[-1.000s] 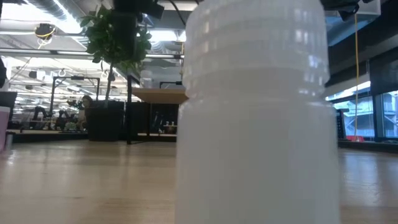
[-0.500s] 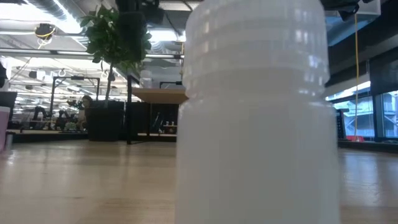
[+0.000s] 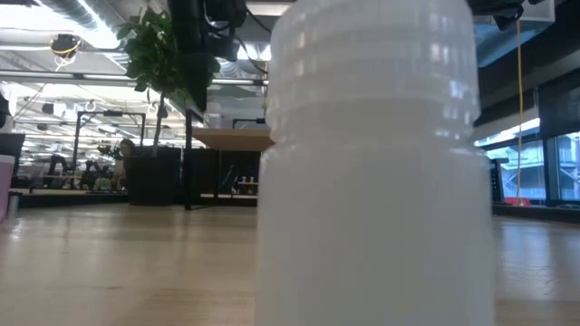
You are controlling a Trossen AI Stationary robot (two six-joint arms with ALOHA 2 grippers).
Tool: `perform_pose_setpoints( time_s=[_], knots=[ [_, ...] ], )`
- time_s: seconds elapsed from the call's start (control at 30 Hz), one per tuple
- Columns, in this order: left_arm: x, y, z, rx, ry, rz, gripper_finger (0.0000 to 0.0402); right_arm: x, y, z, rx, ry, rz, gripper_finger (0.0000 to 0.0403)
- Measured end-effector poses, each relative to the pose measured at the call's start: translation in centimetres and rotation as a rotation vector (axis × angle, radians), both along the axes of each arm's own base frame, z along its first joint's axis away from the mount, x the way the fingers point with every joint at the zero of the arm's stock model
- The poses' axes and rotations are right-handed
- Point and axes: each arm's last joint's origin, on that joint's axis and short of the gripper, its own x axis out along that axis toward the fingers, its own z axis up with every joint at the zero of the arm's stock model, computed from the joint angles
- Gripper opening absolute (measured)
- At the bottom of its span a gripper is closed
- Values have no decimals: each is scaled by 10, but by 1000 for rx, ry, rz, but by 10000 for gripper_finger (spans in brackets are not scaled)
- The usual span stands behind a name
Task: Pick and place medicine bottles onto shelf by color
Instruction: Put the middle left transparent pill bottle on the shelf
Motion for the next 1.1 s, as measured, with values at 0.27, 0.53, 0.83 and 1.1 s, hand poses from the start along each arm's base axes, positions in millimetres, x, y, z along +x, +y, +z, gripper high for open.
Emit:
perform_pose_setpoints(
  time_s=[0.27,0.53,0.83,1.1],
  knots=[
    [-2,5,-5,1,6,0,0,0,0,0,0,0,0,23],
    [2,8,-4,31,-14,-40,0,0,0,0,0,0,0,23],
    [4,12,-2,63,-38,-49,0,0,0,0,0,0,0,23],
    [2,20,-1,84,-54,-42,0,0,0,0,0,0,0,23]
  ],
)
